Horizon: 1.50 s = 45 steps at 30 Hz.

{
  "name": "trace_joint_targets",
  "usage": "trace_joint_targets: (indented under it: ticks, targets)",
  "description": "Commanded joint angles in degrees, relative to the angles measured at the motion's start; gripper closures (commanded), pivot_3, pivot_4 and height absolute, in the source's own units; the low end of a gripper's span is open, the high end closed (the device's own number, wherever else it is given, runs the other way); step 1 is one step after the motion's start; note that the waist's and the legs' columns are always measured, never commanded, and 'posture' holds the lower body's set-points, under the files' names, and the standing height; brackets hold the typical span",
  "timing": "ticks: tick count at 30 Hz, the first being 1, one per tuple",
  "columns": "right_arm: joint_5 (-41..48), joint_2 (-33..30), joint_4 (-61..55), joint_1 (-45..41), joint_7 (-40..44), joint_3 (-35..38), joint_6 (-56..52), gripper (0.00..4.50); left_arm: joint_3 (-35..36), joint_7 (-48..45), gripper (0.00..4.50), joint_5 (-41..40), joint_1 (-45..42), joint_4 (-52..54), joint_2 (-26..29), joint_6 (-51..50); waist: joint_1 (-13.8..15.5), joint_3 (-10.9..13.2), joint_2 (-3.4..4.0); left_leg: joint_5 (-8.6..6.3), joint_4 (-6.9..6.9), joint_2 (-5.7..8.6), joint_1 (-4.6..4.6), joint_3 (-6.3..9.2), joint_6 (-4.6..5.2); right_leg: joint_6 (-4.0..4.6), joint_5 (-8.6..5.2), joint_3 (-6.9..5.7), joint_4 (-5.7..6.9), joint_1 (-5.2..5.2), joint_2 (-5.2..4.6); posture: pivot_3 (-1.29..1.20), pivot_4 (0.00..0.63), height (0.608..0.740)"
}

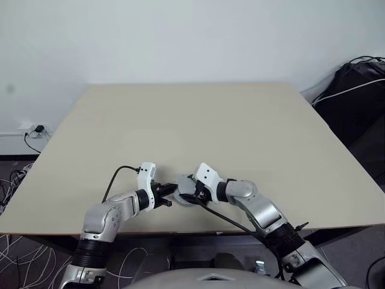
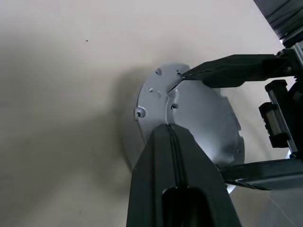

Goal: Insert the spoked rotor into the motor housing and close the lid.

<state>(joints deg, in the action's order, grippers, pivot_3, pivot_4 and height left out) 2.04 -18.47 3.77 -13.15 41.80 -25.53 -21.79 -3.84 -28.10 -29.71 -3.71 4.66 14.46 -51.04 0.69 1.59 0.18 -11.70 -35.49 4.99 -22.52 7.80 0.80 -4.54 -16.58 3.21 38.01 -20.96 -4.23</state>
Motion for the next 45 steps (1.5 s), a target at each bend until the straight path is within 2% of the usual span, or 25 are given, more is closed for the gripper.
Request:
trace_joint_targets:
  ticks: [1, 11, 13, 15, 19, 24, 29, 35, 42, 45]
  targets:
    - [-2.3, -0.8, 1.4, 0.0, -1.2, -0.1, -1.3, 1.21, -0.5, 2.6, 4.50, 1.5, -0.4, -0.2, -0.7, -1.5, 0.0, 0.0, 0.01, 0.00, 0.00, 0.00, 0.00, 0.00, 0.00, 0.00, 0.00, 0.00, 0.00, 0.01, -0.02, 0.00, 0.000, 0.740]
    - [0.5, -0.6, -0.5, 0.5, 0.9, 0.8, -2.8, 1.21, -1.6, 1.4, 4.50, 0.2, -0.2, 0.4, -1.2, -2.9, 0.0, 0.0, 0.03, 0.00, 0.00, 0.01, 0.02, 0.00, 0.00, 0.01, 0.01, -0.01, -0.01, 0.03, -0.11, 0.00, 0.000, 0.740]
    - [1.6, -0.5, -1.9, 0.9, 1.4, 1.4, -3.7, 0.48, -1.9, 1.2, 4.50, 0.1, -0.3, 0.5, -1.1, -3.0, 0.1, 0.0, 0.01, 0.00, 0.00, 0.01, 0.01, 0.01, 0.00, 0.01, 0.01, -0.02, -0.07, 0.03, -0.10, 0.00, 0.000, 0.740]
    - [2.3, -0.6, -3.4, 1.4, 1.6, 2.2, -4.2, 0.02, -2.1, 1.0, 4.50, 0.1, -0.3, 0.6, -1.0, -3.0, 0.2, 0.0, 0.00, 0.00, 0.05, 0.05, -0.01, 0.01, 0.00, 0.01, 0.00, -0.03, -0.14, 0.02, -0.08, 0.00, 0.000, 0.740]
    - [3.8, -0.8, -6.9, 2.5, 0.5, 5.0, -5.1, 0.02, -2.2, 0.7, 4.50, 0.2, -0.3, 0.8, -0.9, -3.1, 0.5, 0.0, -0.07, -0.01, 0.10, 0.11, -0.05, 0.00, 0.01, 0.00, 0.00, -0.03, -0.21, 0.00, -0.13, 0.00, 0.000, 0.740]
    - [5.5, -4.7, -12.8, 5.1, 1.7, 7.9, -6.5, 0.02, -2.5, 0.2, 4.50, 0.4, -0.3, 0.8, -0.4, -3.1, 0.6, 0.1, -0.13, -0.01, 0.13, 0.14, -0.13, 0.00, 0.02, 0.00, -0.01, -0.03, -0.24, -0.06, -0.16, 0.00, 0.000, 0.740]
    - [10.0, -5.5, -19.1, 8.7, 0.0, 13.9, -9.7, 0.02, -2.4, -0.1, 4.50, 0.3, -0.6, 0.8, -0.2, -3.0, 0.7, 0.1, -0.22, -0.02, 0.17, 0.12, -0.14, 0.00, 0.03, 0.01, -0.03, -0.02, -0.24, -0.09, -0.24, 0.00, 0.000, 0.740]
    - [18.0, -0.5, -22.0, 14.5, -5.9, 21.6, -18.1, 0.02, -2.6, -0.7, 4.50, 0.4, -1.0, 0.6, 0.0, -2.5, 1.1, 0.2, -0.32, -0.02, 0.21, 0.10, -0.16, 0.00, 0.03, 0.04, -0.05, -0.01, -0.28, -0.11, -0.27, 0.00, 0.000, 0.740]
    - [29.7, 12.7, -23.5, 16.0, -17.3, 29.8, -31.2, 0.02, -2.7, -1.2, 4.50, 0.5, -0.9, 0.6, 0.0, -2.2, 1.0, 0.3, -0.22, -0.02, 0.26, 0.06, -0.17, -0.02, 0.03, 0.06, -0.06, 0.03, -0.26, -0.17, -0.30, 0.00, 0.000, 0.740]
    - [34.1, 15.9, -23.0, 15.3, -19.7, 32.5, -35.8, 0.02, -2.9, -1.2, 4.50, 0.6, -0.7, 0.6, 0.0, -2.1, 1.0, 0.3, -0.18, -0.02, 0.28, 0.08, -0.17, -0.04, 0.03, 0.06, -0.06, 0.04, -0.27, -0.18, -0.28, 0.00, 0.000, 0.740]
